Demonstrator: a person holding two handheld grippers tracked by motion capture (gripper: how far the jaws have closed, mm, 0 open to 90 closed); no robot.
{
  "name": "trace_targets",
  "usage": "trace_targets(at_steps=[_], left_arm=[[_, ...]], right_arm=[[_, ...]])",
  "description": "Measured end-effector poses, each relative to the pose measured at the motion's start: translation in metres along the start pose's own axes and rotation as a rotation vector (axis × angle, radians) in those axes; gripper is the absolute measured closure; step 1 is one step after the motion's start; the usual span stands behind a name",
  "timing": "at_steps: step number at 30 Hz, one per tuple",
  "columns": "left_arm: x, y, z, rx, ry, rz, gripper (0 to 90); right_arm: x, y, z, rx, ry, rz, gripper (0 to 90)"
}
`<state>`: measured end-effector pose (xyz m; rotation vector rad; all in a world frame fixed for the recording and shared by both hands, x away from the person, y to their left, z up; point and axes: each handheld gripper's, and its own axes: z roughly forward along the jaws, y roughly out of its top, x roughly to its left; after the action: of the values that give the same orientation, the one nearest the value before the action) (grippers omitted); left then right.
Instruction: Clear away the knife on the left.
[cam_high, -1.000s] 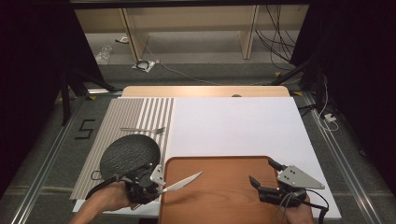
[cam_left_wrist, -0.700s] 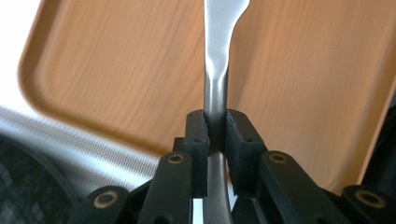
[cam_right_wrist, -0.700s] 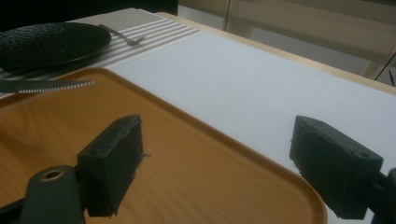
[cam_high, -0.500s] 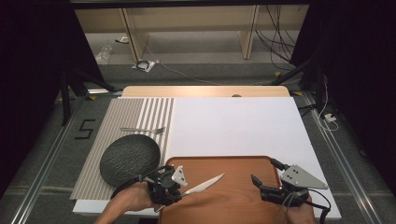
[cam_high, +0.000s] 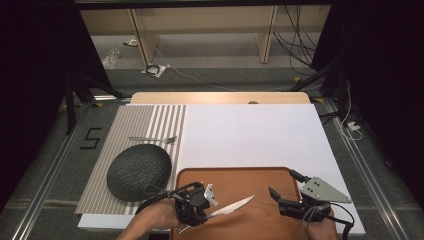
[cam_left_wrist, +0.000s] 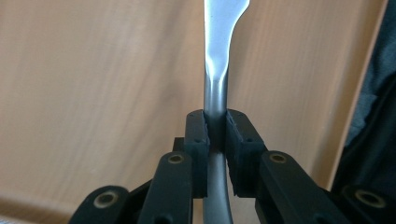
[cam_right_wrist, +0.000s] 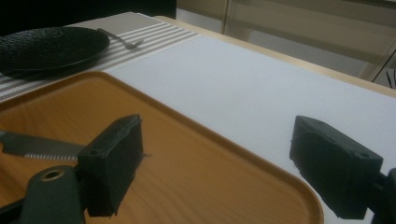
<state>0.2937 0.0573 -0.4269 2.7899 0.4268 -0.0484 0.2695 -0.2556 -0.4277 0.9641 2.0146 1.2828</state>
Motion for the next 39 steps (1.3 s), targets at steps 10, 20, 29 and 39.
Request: trace_targets(at_steps=[10, 20, 29, 39], left_arm=[[-0.011, 0.002, 0.022, 0.080, -0.022, 0.041, 79.5], [-0.015, -0.002, 0.030, 0.123, -0.031, 0.041, 79.2], [-0.021, 0.000, 0.024, 0.054, -0.031, 0.046, 57.1], [-0.028, 0.008, 0.021, -0.128, 0.016, 0.087, 79.2]], right_arm=[[0.000, 0.000, 0.000, 0.001, 0.001, -0.002, 18.4], [0.001, -0.001, 0.000, 0.011, 0.006, -0.011, 18.5], [0.001, -0.001, 0.000, 0.013, 0.008, -0.018, 18.5], [0.002, -0.001, 0.000, 0.011, 0.007, -0.019, 18.5]])
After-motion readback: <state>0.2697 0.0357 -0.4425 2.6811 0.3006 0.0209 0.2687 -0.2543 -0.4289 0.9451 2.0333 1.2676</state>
